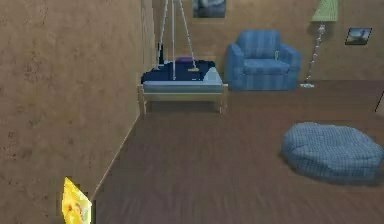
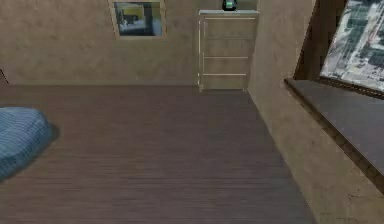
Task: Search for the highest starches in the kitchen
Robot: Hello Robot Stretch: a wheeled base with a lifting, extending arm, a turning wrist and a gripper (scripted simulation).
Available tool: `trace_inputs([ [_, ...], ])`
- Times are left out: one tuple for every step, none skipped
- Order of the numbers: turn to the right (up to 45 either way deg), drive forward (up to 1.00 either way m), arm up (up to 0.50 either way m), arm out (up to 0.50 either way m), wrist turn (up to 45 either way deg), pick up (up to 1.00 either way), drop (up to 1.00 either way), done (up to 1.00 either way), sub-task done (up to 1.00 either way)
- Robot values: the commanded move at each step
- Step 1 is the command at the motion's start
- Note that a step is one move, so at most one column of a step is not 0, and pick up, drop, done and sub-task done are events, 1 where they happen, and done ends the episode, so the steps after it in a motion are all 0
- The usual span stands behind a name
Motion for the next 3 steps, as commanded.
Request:
trace_inputs([
  [45.0, 0.0, 0.0, 0.0, 0.0, 0.0, 0.0, 0.0, 0.0],
  [21.0, 0.0, 0.0, 0.0, 0.0, 0.0, 0.0, 0.0, 0.0],
  [0.0, 1.0, 0.0, 0.0, 0.0, 0.0, 0.0, 0.0, 0.0],
])
